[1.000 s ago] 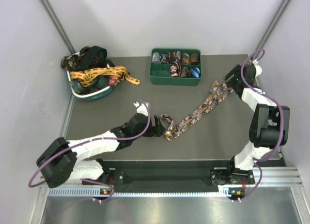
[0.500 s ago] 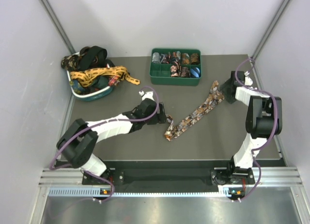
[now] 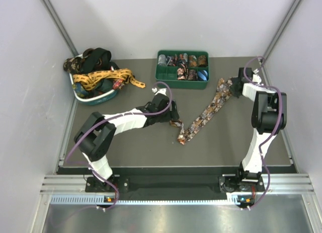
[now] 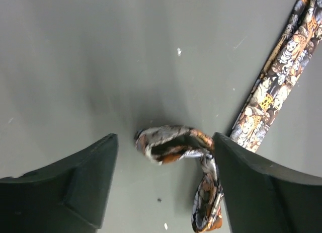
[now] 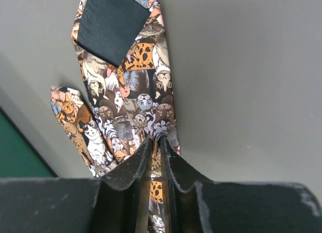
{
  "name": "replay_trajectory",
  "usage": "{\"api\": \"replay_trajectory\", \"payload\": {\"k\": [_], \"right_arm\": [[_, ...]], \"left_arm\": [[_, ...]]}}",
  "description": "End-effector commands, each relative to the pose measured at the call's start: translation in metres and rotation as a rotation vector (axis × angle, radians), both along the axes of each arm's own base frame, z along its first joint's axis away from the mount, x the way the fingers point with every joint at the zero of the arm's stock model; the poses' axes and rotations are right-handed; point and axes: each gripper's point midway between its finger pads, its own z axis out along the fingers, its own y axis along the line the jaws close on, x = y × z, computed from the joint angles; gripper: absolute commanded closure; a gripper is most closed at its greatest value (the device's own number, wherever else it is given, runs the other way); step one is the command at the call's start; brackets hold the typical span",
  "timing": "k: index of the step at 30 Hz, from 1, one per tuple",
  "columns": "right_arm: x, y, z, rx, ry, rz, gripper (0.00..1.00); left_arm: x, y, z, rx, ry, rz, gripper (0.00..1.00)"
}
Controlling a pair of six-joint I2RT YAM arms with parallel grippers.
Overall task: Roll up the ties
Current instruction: Flatten the tie
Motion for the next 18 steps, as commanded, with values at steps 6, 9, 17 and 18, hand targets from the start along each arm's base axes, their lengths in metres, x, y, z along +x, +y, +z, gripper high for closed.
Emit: {"api": "replay_trajectory", "payload": {"k": [6,9,17,18], "right_arm": [[0.017,-0.009,0.015,-0.003,-0.094,-0.030,0.87],[0.017,-0.009,0.017,-0.006,-0.106,-0.028,0.88],[0.013,-0.010,0.018,-0.013,-0.115,-0.027,0.96],[0.012,-0.010,0.015,-0.013,-0.110,-0.027,0.96]], "left_arm": [[0.009,-0.017,-0.010,-0.013,0.075,-0.015,0.27],[0.001,-0.021,-0.018,-0.050,0.106,-0.021,0.34],[0.009,-0.034,0.012,-0.084,0.000,-0.123,1.00],[0.011,-0.035,0.016,-0.059,-0.023,-0.162,1.00]]}}
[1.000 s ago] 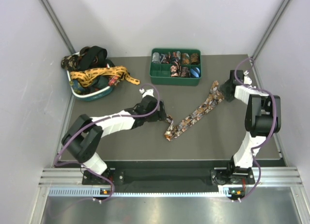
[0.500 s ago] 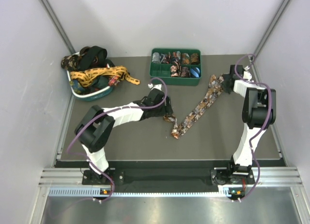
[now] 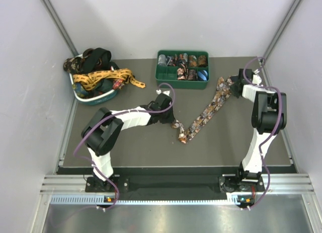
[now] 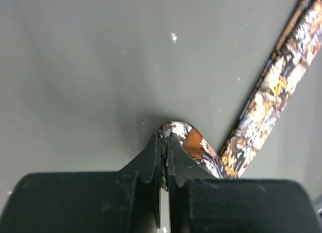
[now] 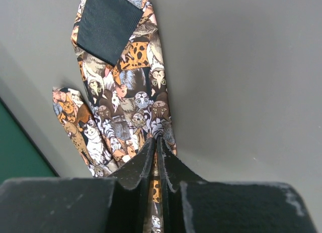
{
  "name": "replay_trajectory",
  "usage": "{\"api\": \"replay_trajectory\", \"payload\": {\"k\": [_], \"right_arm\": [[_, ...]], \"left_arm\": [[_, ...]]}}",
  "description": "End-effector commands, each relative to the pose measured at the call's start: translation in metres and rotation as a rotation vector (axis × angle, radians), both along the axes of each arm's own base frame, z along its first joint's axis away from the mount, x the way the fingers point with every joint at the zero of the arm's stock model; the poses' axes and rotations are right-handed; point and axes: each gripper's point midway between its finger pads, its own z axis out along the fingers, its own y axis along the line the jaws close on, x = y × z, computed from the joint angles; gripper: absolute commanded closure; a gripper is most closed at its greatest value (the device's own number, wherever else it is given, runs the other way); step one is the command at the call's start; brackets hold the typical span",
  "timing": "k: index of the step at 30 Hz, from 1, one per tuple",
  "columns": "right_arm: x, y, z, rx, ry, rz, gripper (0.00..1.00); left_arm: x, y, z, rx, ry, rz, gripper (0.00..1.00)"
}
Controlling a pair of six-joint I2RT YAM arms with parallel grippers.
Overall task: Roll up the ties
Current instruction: Flatten the tie
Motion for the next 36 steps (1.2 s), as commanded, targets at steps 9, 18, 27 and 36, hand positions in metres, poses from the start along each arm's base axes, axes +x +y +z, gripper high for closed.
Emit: {"api": "replay_trajectory", "payload": {"k": [9,18,27,36], "right_arm": [[0.008,-0.010,0.005,0.028,-0.051,-0.024,1.00],[0.007,-0.011,0.003,0.040,-0.047,-0.032,0.97],[0.005,-0.010,0.010,0.037,-0.063,-0.026,0.61],[-0.010,-0.009,0.032,0.010,-0.086,-0.003,0.57]], "left_arm": [[-0.015,-0.016,0.091,-0.114,-0.461,-0.357,0.91],[-0.129,0.000,0.110,-0.307,-0.645,-0.769,0.71],[-0.176,0.032,0.093,-0.210,-0.527,-0.848,0.01],[-0.113,0.066,0.085,-0.080,-0.379,-0.233,0.01]]}}
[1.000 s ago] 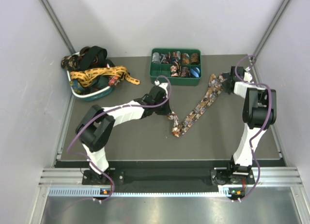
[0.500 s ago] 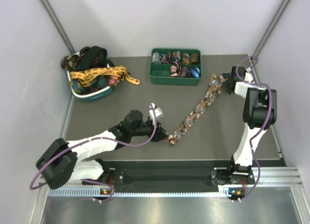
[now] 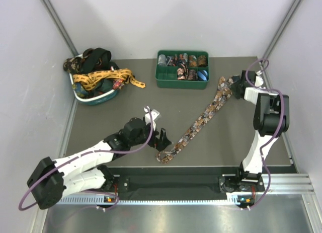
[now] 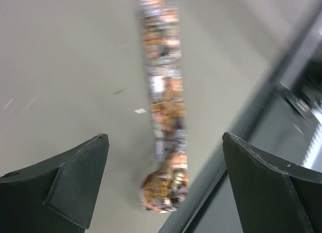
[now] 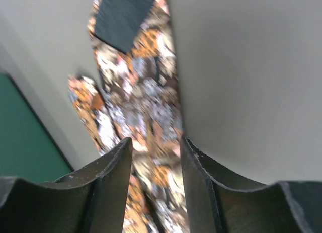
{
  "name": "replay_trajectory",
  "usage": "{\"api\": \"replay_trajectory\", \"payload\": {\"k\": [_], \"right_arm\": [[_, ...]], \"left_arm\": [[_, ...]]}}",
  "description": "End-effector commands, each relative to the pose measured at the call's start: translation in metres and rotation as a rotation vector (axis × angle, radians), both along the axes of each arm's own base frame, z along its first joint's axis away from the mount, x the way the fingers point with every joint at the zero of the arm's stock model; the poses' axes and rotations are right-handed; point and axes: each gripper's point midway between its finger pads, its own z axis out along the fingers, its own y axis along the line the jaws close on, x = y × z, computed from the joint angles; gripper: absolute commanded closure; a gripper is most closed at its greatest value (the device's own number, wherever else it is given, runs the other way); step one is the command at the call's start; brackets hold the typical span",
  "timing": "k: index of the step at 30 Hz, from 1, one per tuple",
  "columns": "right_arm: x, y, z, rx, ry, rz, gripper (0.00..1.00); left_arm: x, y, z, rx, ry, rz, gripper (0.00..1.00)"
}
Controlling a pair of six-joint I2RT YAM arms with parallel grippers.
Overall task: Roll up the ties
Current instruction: Flatten the tie
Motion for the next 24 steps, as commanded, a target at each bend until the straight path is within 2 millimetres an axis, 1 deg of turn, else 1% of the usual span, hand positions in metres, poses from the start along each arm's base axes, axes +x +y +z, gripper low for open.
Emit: {"api": "replay_trajectory", "payload": {"k": [1,2,3,4,5,6,7,8,9,10,11,12,13,14,15,16,17,18,19,20,21,22,23,24], "right_arm": [[-0.015,-0.009,0.027,-0.049,-0.016,-0.007,0.56],[-0.020,-0.009,0.027,-0.054,-0.009,-0.007,0.56],[-0.025,-0.007,0.036,-0.069,-0.010,0.003,0.56],[-0.029,-0.006,0.039,-0.081,-0.001,0.008,0.56],[-0.034,-0.006,0.039,-0.097,0.009,0.007,0.55],[-0.037,-0.003,0.053,-0.112,-0.013,0.021,0.55],[-0.040,-0.002,0.059,-0.122,-0.025,0.022,0.55],[-0.051,-0.001,0.068,-0.136,-0.046,0.021,0.52],[-0.056,0.004,0.074,-0.145,-0.066,0.031,0.50],[-0.058,0.006,0.081,-0.154,-0.099,0.034,0.42],[-0.068,0.008,0.078,-0.169,-0.097,0.036,0.37],[-0.074,0.015,0.094,-0.183,-0.140,0.063,0.33],[-0.074,0.020,0.102,-0.186,-0.177,0.098,0.31],[-0.080,0.036,0.106,-0.164,-0.206,0.197,0.30],[-0.082,0.042,0.108,-0.144,-0.225,0.224,0.17],[-0.086,0.045,0.105,-0.112,-0.231,0.222,0.05],[-0.094,0.057,0.090,-0.031,-0.225,0.248,0.00],[-0.094,0.054,0.088,0.012,-0.257,0.261,0.00],[-0.099,0.073,0.089,0.121,-0.352,0.342,0.00],[-0.101,0.076,0.090,0.130,-0.406,0.376,0.00],[-0.106,0.078,0.087,0.173,-0.417,0.366,0.00],[-0.112,0.081,0.079,0.175,-0.398,0.373,0.00],[-0.114,0.082,0.074,0.160,-0.377,0.375,0.00],[-0.121,0.087,0.064,0.124,-0.324,0.405,0.00]], "left_arm": [[0.037,0.021,-0.005,0.022,0.088,0.337,0.01],[0.035,0.021,-0.007,0.022,0.087,0.323,0.01],[0.040,0.015,0.008,-0.059,0.056,0.330,0.01],[0.035,0.020,-0.007,-0.064,0.071,0.342,0.01],[0.036,0.022,-0.007,-0.114,0.095,0.385,0.01],[0.040,0.027,-0.004,-0.156,0.106,0.442,0.01],[0.054,0.064,-0.032,-0.087,0.149,0.700,0.01],[0.055,0.072,-0.036,-0.155,0.252,0.816,0.01],[0.052,0.069,-0.037,-0.131,0.233,0.748,0.01],[0.047,0.073,-0.043,-0.080,0.250,0.739,0.01],[0.048,0.080,-0.043,-0.061,0.253,0.778,0.01],[0.047,0.083,-0.037,-0.058,0.244,0.788,0.01],[0.048,0.086,-0.034,-0.066,0.243,0.806,0.01],[0.047,0.091,-0.028,-0.087,0.231,0.823,0.01],[0.047,0.095,-0.027,-0.099,0.228,0.845,0.01],[0.044,0.103,-0.034,-0.101,0.238,0.878,0.01],[0.045,0.111,-0.030,-0.156,0.251,0.939,0.01],[0.042,0.125,-0.040,-0.173,0.291,1.031,0.01],[0.029,0.146,-0.055,-0.234,0.437,1.214,0.01],[0.032,0.147,-0.054,-0.271,0.439,1.242,0.04],[0.036,0.131,-0.033,-0.366,0.408,1.130,0.11],[0.033,0.126,-0.041,-0.349,0.365,1.046,0.12],[0.031,0.121,-0.036,-0.375,0.355,1.006,0.01],[0.027,0.120,-0.036,-0.405,0.375,0.991,0.01]]}}
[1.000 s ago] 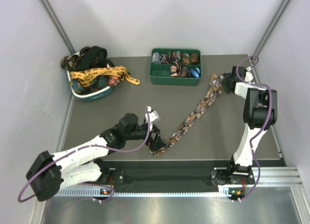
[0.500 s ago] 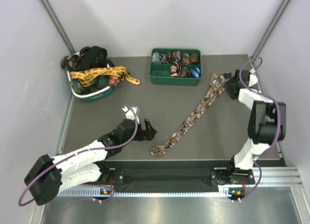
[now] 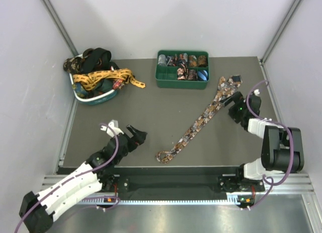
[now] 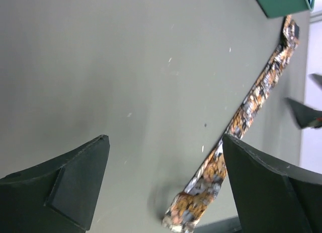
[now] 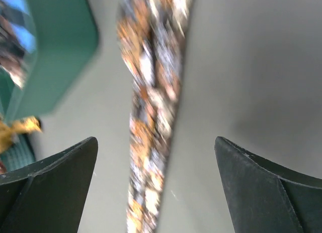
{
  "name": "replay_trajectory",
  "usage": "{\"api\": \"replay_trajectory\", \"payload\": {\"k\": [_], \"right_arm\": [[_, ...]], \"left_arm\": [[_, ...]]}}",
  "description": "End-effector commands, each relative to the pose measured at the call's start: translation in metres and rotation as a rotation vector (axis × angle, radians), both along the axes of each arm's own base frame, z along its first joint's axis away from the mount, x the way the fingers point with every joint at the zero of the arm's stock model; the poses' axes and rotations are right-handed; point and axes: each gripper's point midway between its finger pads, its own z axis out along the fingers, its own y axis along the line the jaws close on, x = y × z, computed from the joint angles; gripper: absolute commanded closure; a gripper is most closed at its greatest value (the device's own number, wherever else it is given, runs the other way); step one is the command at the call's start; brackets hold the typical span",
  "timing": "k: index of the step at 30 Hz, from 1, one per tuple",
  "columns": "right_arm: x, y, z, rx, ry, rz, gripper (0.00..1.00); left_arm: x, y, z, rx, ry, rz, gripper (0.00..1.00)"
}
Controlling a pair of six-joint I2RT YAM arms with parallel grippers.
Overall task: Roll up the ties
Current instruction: Flatten the tie
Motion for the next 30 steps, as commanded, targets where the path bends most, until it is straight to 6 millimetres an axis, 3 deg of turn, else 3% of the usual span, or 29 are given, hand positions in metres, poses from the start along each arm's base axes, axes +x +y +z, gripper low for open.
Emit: {"api": "replay_trajectory", "payload": {"k": [1,3,7,8,9,11,17,21,25,30], "right_arm": [[0.002,0.023,0.019,-0.008,-0.085,0.117,0.00],[-0.004,0.021,0.016,-0.069,-0.069,0.104,0.00],[-0.015,0.022,0.019,-0.129,-0.069,0.080,0.01],[-0.015,0.014,0.019,-0.159,-0.061,0.043,0.01],[-0.018,0.026,0.024,-0.179,-0.074,0.071,0.01],[-0.021,0.023,0.026,-0.220,-0.084,0.048,0.01],[-0.022,0.018,0.026,-0.253,-0.091,0.017,0.01],[-0.022,0.018,0.025,-0.254,-0.089,0.018,0.01],[-0.022,0.018,0.027,-0.259,-0.092,0.011,0.00],[-0.022,0.021,0.028,-0.264,-0.097,0.021,0.01]], "left_arm": [[-0.006,-0.005,0.000,-0.120,-0.002,0.004,0.02],[-0.009,-0.007,0.002,-0.135,0.020,-0.004,0.05],[-0.022,-0.035,-0.003,-0.166,0.148,-0.111,0.09],[-0.024,-0.041,-0.005,-0.175,0.188,-0.121,0.09],[-0.026,-0.049,-0.011,-0.147,0.236,-0.141,0.12],[-0.036,-0.058,-0.026,-0.108,0.325,-0.150,0.15],[-0.054,-0.086,-0.030,-0.110,0.356,-0.114,0.26],[-0.058,-0.093,-0.034,-0.118,0.369,-0.076,0.31],[-0.060,-0.104,-0.031,-0.105,0.353,-0.086,0.49],[-0.069,-0.116,-0.031,-0.034,0.339,-0.124,0.82]]}}
